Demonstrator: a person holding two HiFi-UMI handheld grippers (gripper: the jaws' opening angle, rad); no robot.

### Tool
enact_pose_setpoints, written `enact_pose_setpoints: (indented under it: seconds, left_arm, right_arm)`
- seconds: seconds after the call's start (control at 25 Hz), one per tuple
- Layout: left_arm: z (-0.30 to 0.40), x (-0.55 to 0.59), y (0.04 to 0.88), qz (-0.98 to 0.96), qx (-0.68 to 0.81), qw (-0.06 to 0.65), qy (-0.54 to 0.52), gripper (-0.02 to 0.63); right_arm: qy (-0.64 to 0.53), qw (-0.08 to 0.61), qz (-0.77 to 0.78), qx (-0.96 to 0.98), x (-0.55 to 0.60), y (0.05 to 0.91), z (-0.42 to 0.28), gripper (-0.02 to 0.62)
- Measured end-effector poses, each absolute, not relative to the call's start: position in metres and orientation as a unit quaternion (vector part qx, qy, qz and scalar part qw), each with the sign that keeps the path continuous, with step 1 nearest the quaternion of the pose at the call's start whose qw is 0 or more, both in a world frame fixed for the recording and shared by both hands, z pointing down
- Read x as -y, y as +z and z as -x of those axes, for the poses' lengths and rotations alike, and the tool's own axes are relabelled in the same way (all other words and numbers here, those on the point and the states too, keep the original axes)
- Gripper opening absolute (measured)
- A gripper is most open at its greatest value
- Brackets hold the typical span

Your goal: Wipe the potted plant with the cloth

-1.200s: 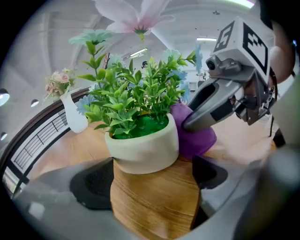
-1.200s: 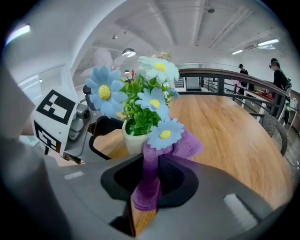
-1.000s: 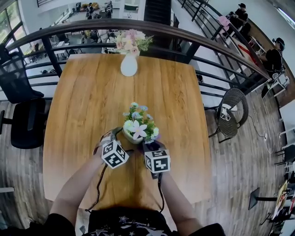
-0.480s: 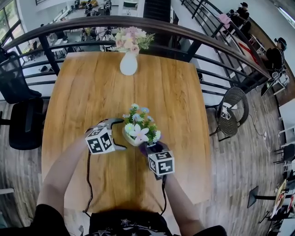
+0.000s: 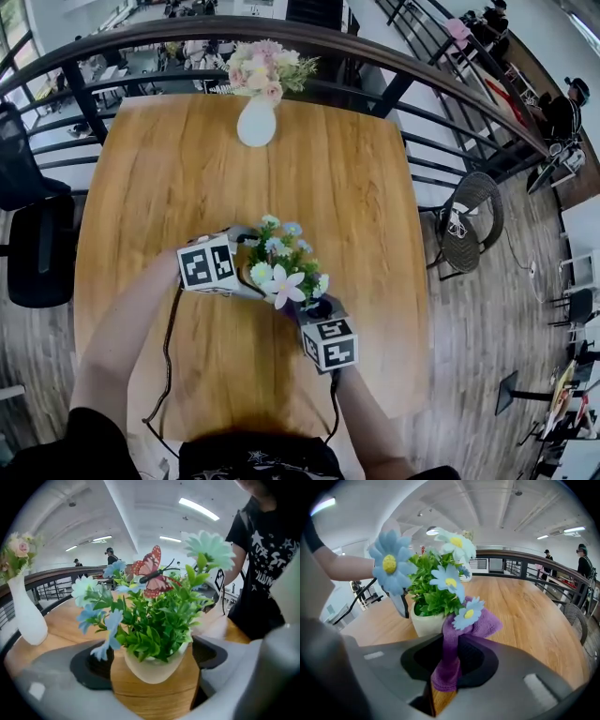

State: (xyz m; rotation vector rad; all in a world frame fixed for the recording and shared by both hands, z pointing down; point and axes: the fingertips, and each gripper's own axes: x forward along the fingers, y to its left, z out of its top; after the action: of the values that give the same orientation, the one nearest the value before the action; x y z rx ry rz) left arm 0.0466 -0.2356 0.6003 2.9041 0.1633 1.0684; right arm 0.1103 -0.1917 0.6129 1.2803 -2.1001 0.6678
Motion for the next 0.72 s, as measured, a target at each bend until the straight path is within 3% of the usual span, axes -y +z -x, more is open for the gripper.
enact_pose_setpoints:
  seconds: [0.12, 0.72]
  left_arm:
    - [-0.051, 0.233, 0.596, -0.944, -0.055, 0.039, 0.322, 0.472]
    - [-0.05, 0.253, 0.598, -0.937, 0.16, 0.113, 0.29, 0.462]
  right_arm:
    - [0.252, 0.287, -0.485, 0.787, 0.197, 0.613, -0.111, 0.083]
    - [0.225, 0.28, -0.505, 0.785, 0.208, 0.612, -0.106, 0.084]
